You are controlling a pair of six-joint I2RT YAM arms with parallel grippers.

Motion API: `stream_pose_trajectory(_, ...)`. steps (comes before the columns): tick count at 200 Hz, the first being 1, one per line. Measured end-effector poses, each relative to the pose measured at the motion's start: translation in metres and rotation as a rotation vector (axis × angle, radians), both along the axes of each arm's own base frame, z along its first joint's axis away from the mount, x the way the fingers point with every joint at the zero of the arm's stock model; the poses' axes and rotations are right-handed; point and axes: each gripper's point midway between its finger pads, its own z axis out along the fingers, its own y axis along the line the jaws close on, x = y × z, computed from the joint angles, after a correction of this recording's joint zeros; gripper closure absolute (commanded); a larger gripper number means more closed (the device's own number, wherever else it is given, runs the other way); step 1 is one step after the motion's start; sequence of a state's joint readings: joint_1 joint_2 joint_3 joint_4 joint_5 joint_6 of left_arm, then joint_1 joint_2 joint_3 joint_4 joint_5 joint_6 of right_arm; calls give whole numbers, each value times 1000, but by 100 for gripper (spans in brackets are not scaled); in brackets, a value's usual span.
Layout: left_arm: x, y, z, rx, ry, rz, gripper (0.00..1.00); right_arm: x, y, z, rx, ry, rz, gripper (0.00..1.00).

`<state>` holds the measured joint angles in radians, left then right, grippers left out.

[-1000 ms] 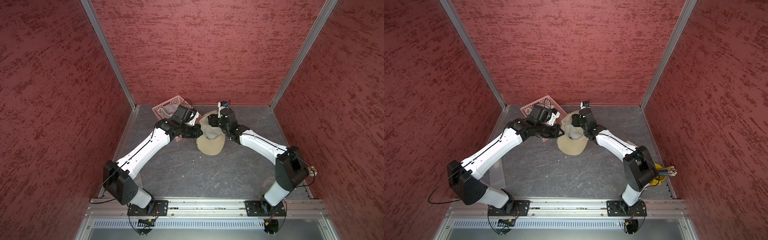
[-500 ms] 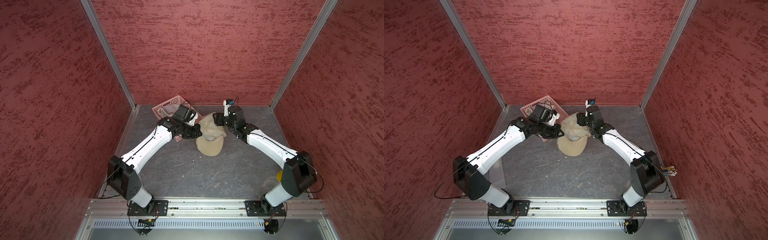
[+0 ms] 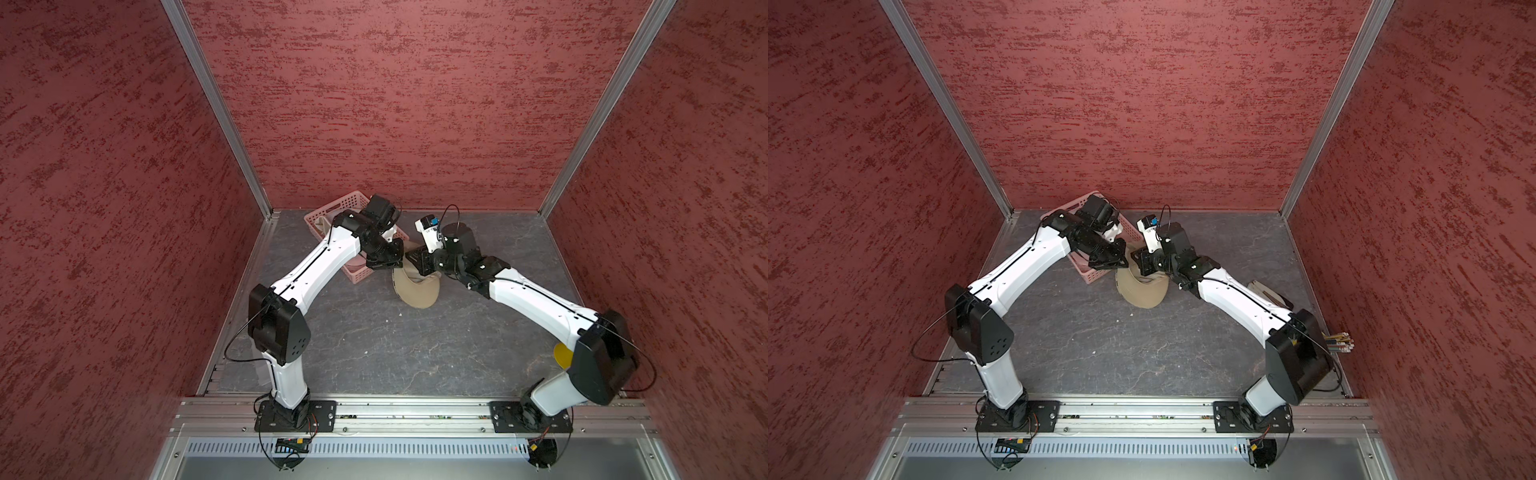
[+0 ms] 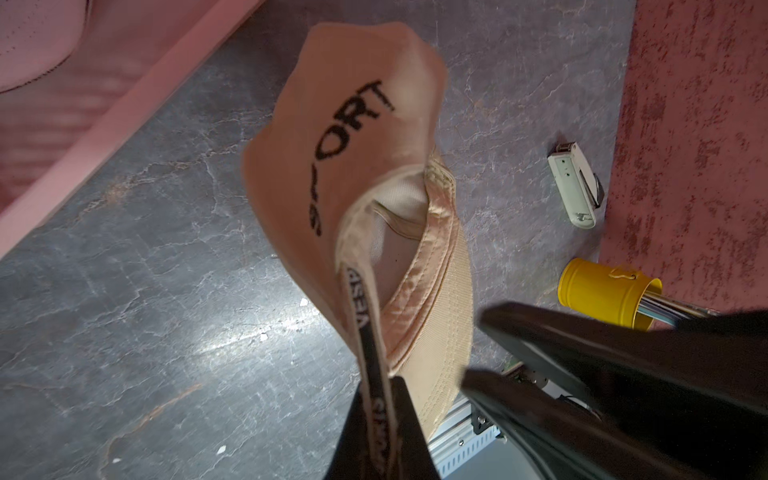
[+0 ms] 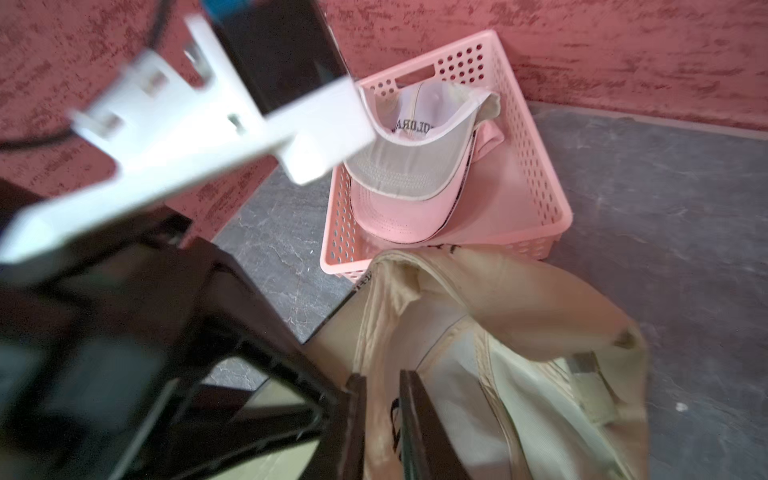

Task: Turn the baseball cap inside out
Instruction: Turn over the baseball cap.

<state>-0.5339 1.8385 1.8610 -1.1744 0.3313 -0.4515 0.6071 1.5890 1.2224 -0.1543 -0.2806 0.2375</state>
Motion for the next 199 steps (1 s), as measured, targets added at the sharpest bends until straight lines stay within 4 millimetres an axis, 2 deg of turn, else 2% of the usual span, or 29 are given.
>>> stream_pose_trajectory(18,1,-1,5,32,1,-20,100,4,5,-27,-27,49,12,83)
stream_pose_trajectory(39,5,1,7,79,-1,-36,100,0,4,-42,-38,80,18,82)
stream_pose_trajectory(74,1,2,8,116,-1,-75,100,-9,-3,-43,-24,86,2,83)
stream_pose_trajectory(111,-18,-18,9,108,3,-141,100,12,3,-34,82,72,-83,82)
stream_pose_trajectory(138,-33,-20,11,127,-1,-159,100,29,3,-48,124,111,-179,82)
stream_pose_trajectory(164,-39,-15,19,114,-19,-156,100,48,-13,-60,129,131,-319,82)
stream_pose_trajectory(180,-44,-13,22,109,-27,-157,100,56,-25,-54,146,122,-379,81)
stream_pose_trajectory(199,-49,-9,22,108,-29,-158,100,69,-49,-47,151,105,-453,80)
